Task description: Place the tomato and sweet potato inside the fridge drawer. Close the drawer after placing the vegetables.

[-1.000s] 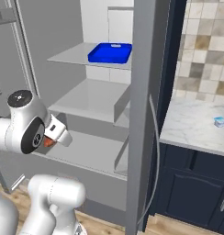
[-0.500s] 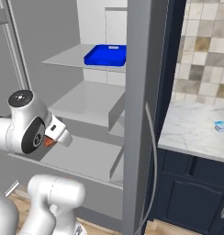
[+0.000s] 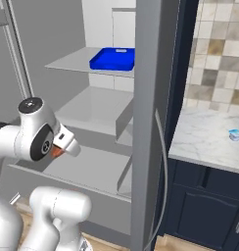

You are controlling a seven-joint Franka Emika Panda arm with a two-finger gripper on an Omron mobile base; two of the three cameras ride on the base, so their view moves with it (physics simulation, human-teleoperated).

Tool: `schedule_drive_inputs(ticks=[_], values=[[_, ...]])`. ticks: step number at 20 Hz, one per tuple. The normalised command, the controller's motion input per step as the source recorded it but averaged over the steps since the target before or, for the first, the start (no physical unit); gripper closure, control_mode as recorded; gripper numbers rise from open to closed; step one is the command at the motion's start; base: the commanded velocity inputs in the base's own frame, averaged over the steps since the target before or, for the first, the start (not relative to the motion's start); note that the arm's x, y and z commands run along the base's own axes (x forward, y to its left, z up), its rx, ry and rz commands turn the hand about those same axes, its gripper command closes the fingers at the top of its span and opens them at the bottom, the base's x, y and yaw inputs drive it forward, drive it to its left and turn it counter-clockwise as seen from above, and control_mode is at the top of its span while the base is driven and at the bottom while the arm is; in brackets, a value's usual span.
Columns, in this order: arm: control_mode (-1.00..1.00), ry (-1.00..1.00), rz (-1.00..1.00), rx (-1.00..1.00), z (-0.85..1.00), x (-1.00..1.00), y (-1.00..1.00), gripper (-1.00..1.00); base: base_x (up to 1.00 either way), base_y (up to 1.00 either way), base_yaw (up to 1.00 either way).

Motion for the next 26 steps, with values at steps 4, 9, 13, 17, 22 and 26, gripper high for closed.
schedule_drive_inputs(ticks=[4, 9, 13, 17, 22, 26], values=[[-1.0, 0.15, 0.0, -0.07, -0.37, 0.35, 0.08, 1.0, 0.0, 0.0, 0.0], [-1.0, 0.12, 0.0, -0.06, -0.39, 0.3, 0.06, 1.0, 0.0, 0.0, 0.0], [-1.0, 0.01, 0.0, 0.0, -0.46, 0.06, 0.0, 1.0, 0.0, 0.0, 0.0], [-1.0, 0.03, 0.0, 0.0, -0.72, 0.0, 0.0, 1.0, 0.0, 0.0, 0.0], [-1.0, 0.18, 0.0, -0.03, -0.75, 0.01, 0.01, 1.0, 0.0, 0.0, 0.0], [-1.0, 0.16, 0.0, 0.0, -0.49, 0.14, 0.0, 1.0, 0.0, 0.0, 0.0]])
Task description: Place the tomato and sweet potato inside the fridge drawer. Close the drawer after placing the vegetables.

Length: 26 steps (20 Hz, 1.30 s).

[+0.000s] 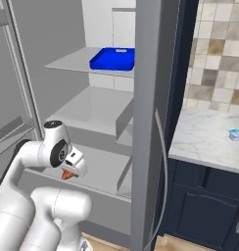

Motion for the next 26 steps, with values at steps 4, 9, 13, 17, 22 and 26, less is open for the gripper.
schedule_drive_inputs(ticks=[4, 9, 13, 17, 22, 26], values=[[-1.0, 0.06, 0.06, 0.0, -0.15, 0.28, 0.0, 1.0, 0.0, 0.0, 0.0], [-1.0, 0.07, 0.06, 0.0, -0.14, 0.26, 0.0, 1.0, 0.0, 0.0, 0.0], [-1.0, 0.07, 0.04, 0.0, -0.16, 0.29, 0.0, 1.0, 0.0, 0.0, 0.0], [-1.0, 0.08, 0.04, 0.0, -0.15, 0.42, 0.0, 1.0, 0.0, 0.0, 0.0], [-1.0, 0.01, 0.03, 0.0, -0.43, 0.46, 0.0, 1.0, 0.0, 0.0, 0.0], [-1.0, 0.01, 0.02, 0.0, -0.49, 0.37, 0.01, 1.0, 0.0, 0.0, 0.0]])
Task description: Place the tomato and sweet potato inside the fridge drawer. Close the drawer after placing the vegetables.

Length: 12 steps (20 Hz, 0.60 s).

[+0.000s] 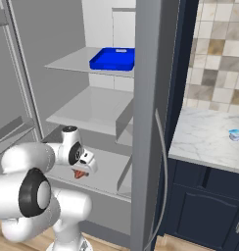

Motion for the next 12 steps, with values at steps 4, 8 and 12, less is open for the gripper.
schedule_drive_inputs(ticks=[4, 8, 12], values=[[-1.0, 0.03, 0.01, 0.0, -0.48, 0.29, 0.01, 1.0, 0.0, 0.0, 0.0], [-1.0, 0.06, 0.01, 0.0, -0.54, 0.19, 0.0, 1.0, 0.0, 0.0, 0.0], [-1.0, 0.04, 0.01, 0.0, -0.51, 0.11, 0.01, 1.0, 0.0, 0.0, 0.0]])
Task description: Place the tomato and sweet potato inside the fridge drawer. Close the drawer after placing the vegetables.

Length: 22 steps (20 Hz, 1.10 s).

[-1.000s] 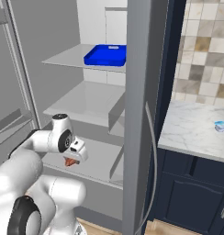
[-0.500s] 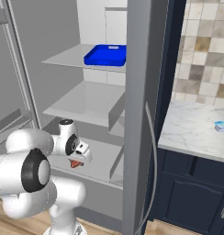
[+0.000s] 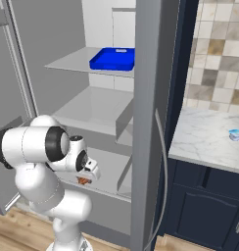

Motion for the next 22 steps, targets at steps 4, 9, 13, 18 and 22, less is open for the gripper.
schedule_drive_inputs(ticks=[4, 9, 13, 18, 22], values=[[-1.0, 0.05, 0.01, 0.0, -0.51, 0.1, 0.06, 1.0, 0.0, 0.0, 0.0], [-1.0, 0.01, 0.0, 0.0, -0.33, 0.01, 0.05, -1.0, 0.0, 0.0, 0.0], [-1.0, 0.0, 0.0, 0.01, 0.0, 0.01, 0.0, -1.0, 0.0, 0.0, 0.0], [-1.0, 0.0, 0.0, 0.01, 0.13, 0.15, 0.0, -1.0, 0.0, 0.0, 0.0], [-1.0, 0.0, 0.0, 0.0, 0.66, 0.2, 0.05, -1.0, 0.0, 0.0, 0.0]])
